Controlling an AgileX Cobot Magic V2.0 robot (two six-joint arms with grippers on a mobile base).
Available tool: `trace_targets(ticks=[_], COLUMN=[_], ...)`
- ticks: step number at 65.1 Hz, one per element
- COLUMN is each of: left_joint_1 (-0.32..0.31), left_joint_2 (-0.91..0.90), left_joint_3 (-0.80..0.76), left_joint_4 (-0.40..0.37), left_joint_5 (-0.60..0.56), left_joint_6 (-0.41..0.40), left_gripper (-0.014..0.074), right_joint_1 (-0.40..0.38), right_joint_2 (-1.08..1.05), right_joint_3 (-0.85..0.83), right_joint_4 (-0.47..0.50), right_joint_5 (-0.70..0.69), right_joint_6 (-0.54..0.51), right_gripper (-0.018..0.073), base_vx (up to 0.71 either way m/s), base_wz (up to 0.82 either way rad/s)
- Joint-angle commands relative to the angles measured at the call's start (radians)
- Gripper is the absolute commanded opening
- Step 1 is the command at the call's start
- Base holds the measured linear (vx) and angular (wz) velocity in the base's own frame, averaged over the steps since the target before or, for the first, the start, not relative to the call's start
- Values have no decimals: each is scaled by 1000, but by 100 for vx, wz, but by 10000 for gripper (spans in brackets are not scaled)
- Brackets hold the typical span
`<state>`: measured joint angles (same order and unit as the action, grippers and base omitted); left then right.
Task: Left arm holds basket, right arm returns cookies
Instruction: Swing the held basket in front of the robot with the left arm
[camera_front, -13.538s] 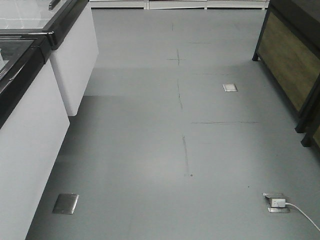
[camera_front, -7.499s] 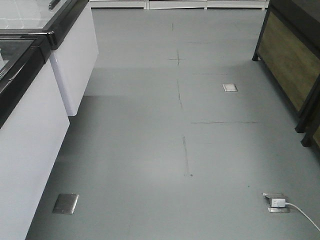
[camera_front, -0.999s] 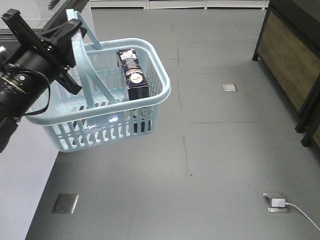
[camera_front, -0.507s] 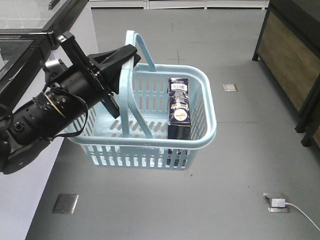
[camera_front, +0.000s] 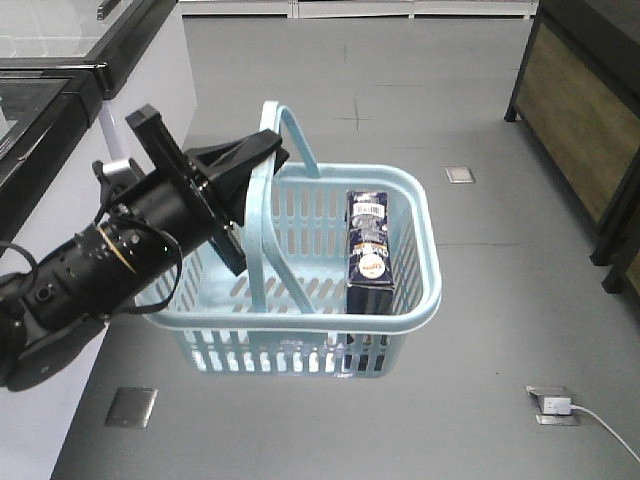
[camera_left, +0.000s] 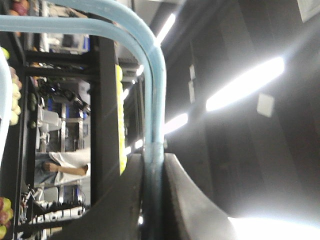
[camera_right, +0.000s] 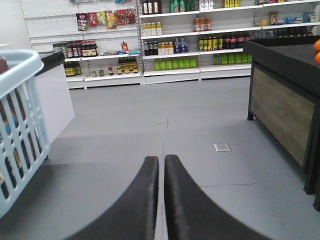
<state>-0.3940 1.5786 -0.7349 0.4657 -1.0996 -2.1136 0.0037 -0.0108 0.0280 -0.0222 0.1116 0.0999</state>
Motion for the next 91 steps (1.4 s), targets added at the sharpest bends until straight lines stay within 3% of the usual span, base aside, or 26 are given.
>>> trace_targets(ticks=[1, 13, 26, 50, 68, 91], left_joint_1=[-14, -40, -124, -265, -277, -298], left_joint_2=[-83, -132, -155, -155, -155, -200], left_joint_3=[49, 152, 185, 185, 187, 288], left_joint_4=[-139, -173, -213, -390, -416, -450], left_joint_5=[-124, -179, -244, -252, -269, -274], left_joint_6=[50, 60, 88, 200, 243, 243], left_gripper=[-4, -4, -4, -4, -4, -4], right_joint_1=[-4, -4, -4, -4, -4, -4], right_joint_2=[-13, -13, -13, -13, -13, -13], right_joint_3=[18, 18, 18, 18, 18, 18], right_joint_4=[-3, -3, -3, -3, -3, -3], right_joint_5=[-72, -72, -72, -72, -72, -72], right_joint_6=[-9, -9, -9, -9, -9, -9], right_gripper=[-6, -6, -6, -6, -6, -6], base_vx=[0, 0, 0, 0, 0, 0], base_wz=[0, 0, 0, 0, 0, 0])
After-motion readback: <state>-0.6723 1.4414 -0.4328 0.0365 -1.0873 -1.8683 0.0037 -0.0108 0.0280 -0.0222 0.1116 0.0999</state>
